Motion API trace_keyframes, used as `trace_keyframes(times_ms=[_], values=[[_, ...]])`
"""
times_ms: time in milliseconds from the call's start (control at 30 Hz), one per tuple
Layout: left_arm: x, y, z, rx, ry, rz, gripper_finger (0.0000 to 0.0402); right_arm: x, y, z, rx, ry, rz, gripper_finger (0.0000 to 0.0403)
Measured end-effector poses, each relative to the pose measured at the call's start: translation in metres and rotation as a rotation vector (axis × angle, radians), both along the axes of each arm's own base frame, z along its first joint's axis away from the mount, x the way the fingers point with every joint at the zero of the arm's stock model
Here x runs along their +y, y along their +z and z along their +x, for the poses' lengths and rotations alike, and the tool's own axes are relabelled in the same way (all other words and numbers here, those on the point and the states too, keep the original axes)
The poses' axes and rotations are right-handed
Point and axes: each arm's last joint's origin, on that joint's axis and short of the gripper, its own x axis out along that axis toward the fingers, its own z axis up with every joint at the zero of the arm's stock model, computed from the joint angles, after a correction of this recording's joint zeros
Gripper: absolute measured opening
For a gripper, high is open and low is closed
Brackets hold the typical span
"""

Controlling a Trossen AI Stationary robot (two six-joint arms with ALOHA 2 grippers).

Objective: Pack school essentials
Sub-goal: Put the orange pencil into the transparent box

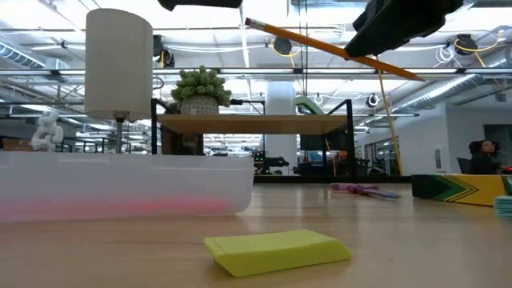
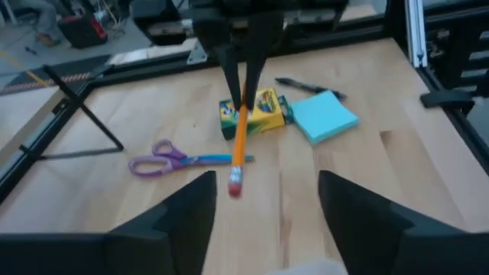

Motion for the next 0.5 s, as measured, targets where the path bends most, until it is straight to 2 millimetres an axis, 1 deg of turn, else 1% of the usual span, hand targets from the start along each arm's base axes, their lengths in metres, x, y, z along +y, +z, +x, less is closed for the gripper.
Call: trace_keyframes(times_ms=[100,167,267,500], values=[[0.004,-0.002,0.007,-0.021,0.018,-0.011,0.0261,-0.001,0.0,0.0,0.003,0.017,-0.023,0.0013],[0.007,-0.004,0.011,-0.025,0.026,-0.016,0.0269,-0.002,0.0,0.001,0.003,0.017,-0.031,0.0013],[0.011,-0.009,0.016,-0.007,0.013,-0.032,0.0269,-0.004,-0.001,0.001,0.008,-0.001,-0.014,0.0013],[0.011,-0.022,0.022,0.026,0.004,-0.019,0.0256,-0.005,-0.009,-0.002,0.034,-0.036,0.021,0.0013]])
